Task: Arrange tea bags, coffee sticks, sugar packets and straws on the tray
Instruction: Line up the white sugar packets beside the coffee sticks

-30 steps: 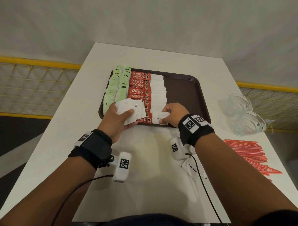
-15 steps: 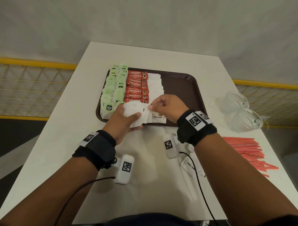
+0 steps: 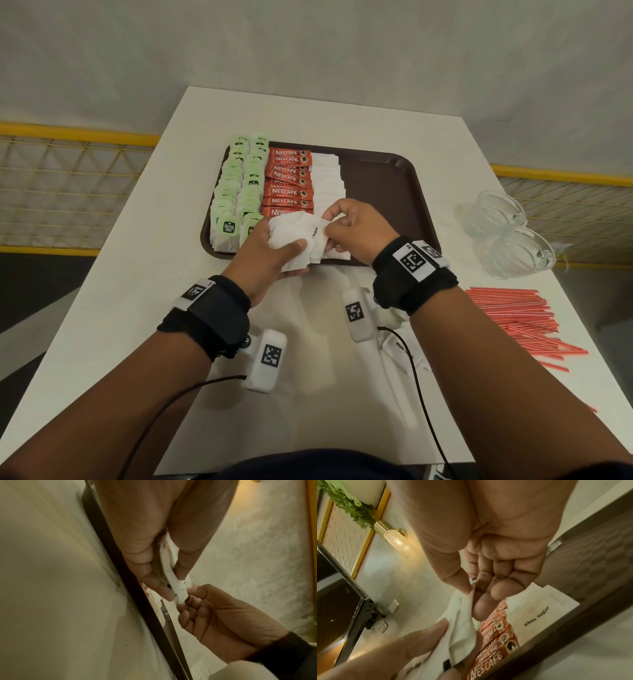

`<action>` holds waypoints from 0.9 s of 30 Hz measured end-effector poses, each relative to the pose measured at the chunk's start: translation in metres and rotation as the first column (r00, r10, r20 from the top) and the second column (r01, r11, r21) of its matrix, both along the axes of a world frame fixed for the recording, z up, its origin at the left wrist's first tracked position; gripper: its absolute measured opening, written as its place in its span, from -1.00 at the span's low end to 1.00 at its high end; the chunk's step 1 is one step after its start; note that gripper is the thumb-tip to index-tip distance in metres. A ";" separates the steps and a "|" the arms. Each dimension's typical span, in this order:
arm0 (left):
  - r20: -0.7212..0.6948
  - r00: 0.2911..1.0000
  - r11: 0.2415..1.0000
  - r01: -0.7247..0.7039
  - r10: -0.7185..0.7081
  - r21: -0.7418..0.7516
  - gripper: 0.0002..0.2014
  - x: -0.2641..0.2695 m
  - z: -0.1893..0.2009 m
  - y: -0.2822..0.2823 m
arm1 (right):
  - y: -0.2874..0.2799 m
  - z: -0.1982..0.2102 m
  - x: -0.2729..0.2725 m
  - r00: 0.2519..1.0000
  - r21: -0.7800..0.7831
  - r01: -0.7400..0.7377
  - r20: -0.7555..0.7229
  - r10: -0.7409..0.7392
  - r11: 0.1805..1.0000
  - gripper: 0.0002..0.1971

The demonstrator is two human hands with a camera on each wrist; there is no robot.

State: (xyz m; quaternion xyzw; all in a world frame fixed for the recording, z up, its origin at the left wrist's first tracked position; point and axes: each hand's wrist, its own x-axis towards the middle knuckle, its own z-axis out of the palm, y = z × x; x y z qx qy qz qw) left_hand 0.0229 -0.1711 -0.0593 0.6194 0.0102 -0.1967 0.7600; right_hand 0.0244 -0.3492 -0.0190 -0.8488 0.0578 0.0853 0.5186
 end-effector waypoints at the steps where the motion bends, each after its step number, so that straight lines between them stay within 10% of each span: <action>1: 0.006 1.000 1.000 0.003 -0.003 0.003 -0.60 -0.001 0.001 -0.001 | 0.000 -0.001 0.000 1.000 0.003 0.008 0.001 -0.008 1.000 -0.94; 8: 0.113 0.992 0.996 0.045 -0.053 0.078 -0.51 0.002 0.003 -0.005 | -0.004 -0.004 0.008 0.984 -0.320 0.000 0.168 0.056 0.947 -0.79; 24: -0.027 0.994 0.993 -0.110 0.109 -0.051 -0.47 0.011 -0.007 0.004 | -0.022 -0.009 -0.006 0.969 0.165 0.234 0.046 -0.244 0.958 -0.84; 27: -0.057 0.986 0.984 -0.162 0.158 -0.076 -0.48 0.013 -0.007 0.010 | -0.026 -0.023 -0.008 0.957 0.049 0.289 0.011 -0.290 0.956 -0.82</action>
